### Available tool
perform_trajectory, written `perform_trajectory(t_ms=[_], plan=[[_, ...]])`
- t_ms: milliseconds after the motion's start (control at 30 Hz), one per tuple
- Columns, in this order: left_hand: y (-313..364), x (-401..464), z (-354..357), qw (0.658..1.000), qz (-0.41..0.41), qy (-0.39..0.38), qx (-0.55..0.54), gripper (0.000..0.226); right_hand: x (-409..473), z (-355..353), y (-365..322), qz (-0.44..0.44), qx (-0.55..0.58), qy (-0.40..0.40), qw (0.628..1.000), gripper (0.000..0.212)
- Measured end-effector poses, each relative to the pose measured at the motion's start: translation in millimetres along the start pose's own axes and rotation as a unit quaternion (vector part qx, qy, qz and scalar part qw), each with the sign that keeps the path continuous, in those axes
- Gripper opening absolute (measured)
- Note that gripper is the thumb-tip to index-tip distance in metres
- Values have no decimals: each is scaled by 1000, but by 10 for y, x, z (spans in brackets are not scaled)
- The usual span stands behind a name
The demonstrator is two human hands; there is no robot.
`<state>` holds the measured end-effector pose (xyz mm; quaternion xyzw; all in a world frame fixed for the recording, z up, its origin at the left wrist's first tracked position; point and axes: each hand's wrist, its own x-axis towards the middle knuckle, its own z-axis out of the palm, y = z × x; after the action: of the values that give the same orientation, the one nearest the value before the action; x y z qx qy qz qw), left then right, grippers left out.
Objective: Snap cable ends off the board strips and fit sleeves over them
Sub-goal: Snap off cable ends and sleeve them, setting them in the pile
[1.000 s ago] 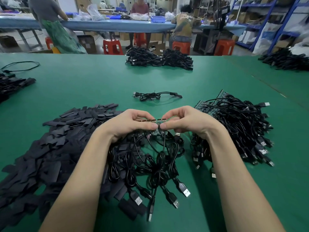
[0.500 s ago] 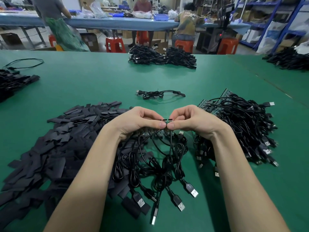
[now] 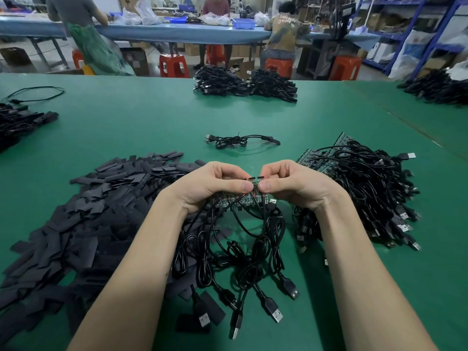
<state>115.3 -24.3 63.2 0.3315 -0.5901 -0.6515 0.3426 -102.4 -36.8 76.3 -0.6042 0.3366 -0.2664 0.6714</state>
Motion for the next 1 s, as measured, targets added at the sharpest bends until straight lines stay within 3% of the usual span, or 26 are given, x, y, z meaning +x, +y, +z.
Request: perform_trajectory(t_ms=[133, 233, 333, 433, 500, 567, 667, 733, 800, 867, 1000], plan=[[-11, -3, 11, 999, 23, -26, -26, 20, -4, 31, -16, -4, 52, -37, 998, 15], [-6, -20, -24, 998, 35, -39, -41, 28, -37, 9, -29, -30, 87, -54, 994, 36], [-6, 11, -86, 999, 0, 6, 43, 14, -130, -95, -101, -79, 85, -39, 993, 38], [-41, 76, -122, 981, -29, 76, 174, 21, -271, -187, -185, -119, 133, -44, 983, 33], [-78, 108, -133, 961, -39, 78, 263, 25, -296, -200, -235, -121, 147, 1, 982, 28], [-104, 118, -127, 943, -34, 75, 321, 24, -235, -173, -281, -91, 131, 98, 982, 21], [-122, 176, -71, 905, 39, 139, 400, 22, -109, -72, -311, -40, 125, 214, 968, 35], [-112, 244, 49, 918, 97, 199, 330, 14, -58, 0, -294, -27, 107, 247, 963, 34], [-87, 324, 207, 959, 108, 223, 135, 8, -24, 49, -270, -21, 104, 267, 958, 24], [-76, 370, 365, 974, 85, 205, -43, 7, 10, 67, -253, -22, 113, 289, 950, 21], [-168, 382, 525, 974, 37, 163, -154, 10, 49, 75, -198, -9, 14, 351, 936, 17]])
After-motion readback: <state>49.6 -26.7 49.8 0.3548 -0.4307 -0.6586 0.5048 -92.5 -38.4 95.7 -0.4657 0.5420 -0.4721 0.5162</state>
